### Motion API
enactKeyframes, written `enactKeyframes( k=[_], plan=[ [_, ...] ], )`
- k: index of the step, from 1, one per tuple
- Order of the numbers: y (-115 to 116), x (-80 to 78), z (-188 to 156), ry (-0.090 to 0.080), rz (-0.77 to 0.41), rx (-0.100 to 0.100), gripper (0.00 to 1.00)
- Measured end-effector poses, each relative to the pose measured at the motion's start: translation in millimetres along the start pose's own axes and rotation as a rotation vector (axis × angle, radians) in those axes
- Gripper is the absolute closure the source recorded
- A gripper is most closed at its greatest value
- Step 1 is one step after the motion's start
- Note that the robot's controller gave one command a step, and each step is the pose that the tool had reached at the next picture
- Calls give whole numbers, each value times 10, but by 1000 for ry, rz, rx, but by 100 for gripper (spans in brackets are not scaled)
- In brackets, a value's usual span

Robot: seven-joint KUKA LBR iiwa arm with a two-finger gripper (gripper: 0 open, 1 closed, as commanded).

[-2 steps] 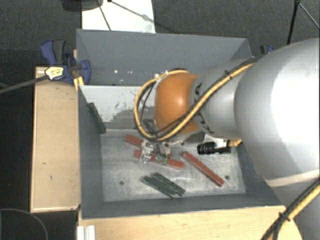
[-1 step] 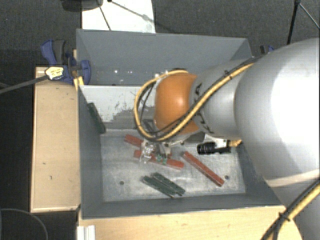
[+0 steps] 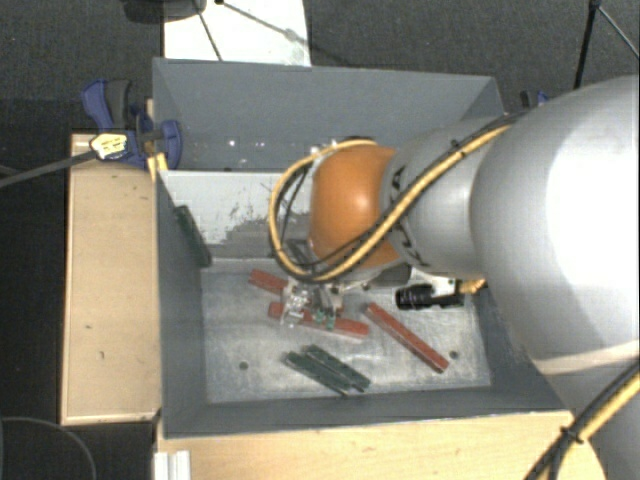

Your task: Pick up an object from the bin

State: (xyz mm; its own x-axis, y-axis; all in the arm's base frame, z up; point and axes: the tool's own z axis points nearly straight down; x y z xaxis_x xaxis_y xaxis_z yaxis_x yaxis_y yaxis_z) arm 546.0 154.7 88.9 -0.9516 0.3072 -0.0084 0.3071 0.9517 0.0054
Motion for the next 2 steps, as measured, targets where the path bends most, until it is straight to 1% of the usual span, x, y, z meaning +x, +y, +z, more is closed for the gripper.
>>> enactKeyframes(
  k=[2],
  plan=[
    [-8,17,-206,11,0,6,100]
  ],
)
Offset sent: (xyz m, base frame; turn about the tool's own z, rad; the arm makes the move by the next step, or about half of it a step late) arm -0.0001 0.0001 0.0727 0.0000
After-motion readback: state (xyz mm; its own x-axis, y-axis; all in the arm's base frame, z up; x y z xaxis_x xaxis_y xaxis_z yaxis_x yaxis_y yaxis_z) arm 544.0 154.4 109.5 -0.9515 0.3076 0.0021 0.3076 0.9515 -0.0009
